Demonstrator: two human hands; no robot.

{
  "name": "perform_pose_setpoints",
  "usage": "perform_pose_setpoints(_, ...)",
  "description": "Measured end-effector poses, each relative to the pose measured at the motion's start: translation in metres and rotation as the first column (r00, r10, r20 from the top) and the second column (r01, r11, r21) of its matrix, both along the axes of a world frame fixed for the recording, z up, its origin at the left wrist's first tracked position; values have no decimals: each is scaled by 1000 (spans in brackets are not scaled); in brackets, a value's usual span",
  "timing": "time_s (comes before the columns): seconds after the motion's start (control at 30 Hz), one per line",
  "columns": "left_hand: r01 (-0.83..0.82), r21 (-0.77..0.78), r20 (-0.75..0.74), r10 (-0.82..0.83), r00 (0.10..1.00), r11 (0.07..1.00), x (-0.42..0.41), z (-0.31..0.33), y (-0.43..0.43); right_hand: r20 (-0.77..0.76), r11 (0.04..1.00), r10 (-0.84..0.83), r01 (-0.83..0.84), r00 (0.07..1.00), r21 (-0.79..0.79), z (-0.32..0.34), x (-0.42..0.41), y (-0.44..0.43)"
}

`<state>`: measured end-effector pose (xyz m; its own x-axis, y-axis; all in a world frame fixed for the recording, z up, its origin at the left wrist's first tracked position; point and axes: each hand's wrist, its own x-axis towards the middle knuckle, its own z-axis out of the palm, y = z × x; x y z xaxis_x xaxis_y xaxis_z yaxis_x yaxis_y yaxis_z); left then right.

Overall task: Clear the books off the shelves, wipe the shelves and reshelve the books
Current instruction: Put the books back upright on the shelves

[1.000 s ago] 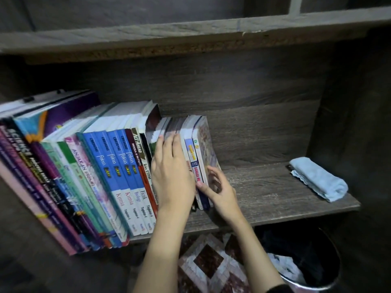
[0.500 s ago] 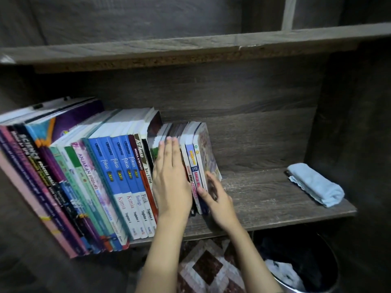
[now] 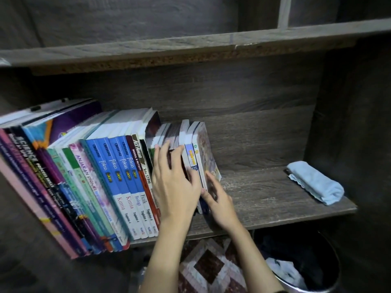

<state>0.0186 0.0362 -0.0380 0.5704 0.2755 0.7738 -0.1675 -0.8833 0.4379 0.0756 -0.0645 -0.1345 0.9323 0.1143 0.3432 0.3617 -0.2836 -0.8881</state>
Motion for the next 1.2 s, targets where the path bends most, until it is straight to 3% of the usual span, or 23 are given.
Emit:
perform_pose_setpoints(0.13, 76, -45, 254, -63, 965, 996, -5, -9, 1, -6, 1000, 1, -1, 1000, -3, 0, 0, 1)
perform_pose_setpoints(0.27, 199, -268, 306, -112, 945, 943, -8, -5, 5, -16, 1000, -16, 16, 1000, -13, 0, -2, 1)
perform_pose_setpoints(0.47, 230, -398, 320, -100, 942, 888, -29, 11, -1, -15, 1000, -21, 21, 1000, -20, 4, -5, 0)
perform_pose_setpoints(0.57, 218, -490, 226, -118, 967, 844, -35, 6, -10, -11, 999, -30, 30, 999, -32, 4, -5, -1)
perform_pose_setpoints(0.67, 79, -514, -47, -120, 992, 854, -38, -7, -14, 5, 997, -37, 37, 999, -69, 4, -5, 0)
perform_pose_setpoints(0.77, 37, -514, -195, -159, 968, 857, -44, -8, -13, 11, 996, -44, 44, 999, -74, 6, -5, 2)
perform_pose_setpoints(1.2, 56, -354, -398, -205, 894, 933, -69, 28, 7, -41, 998, -44, 42, 998, -35, 12, -15, 9)
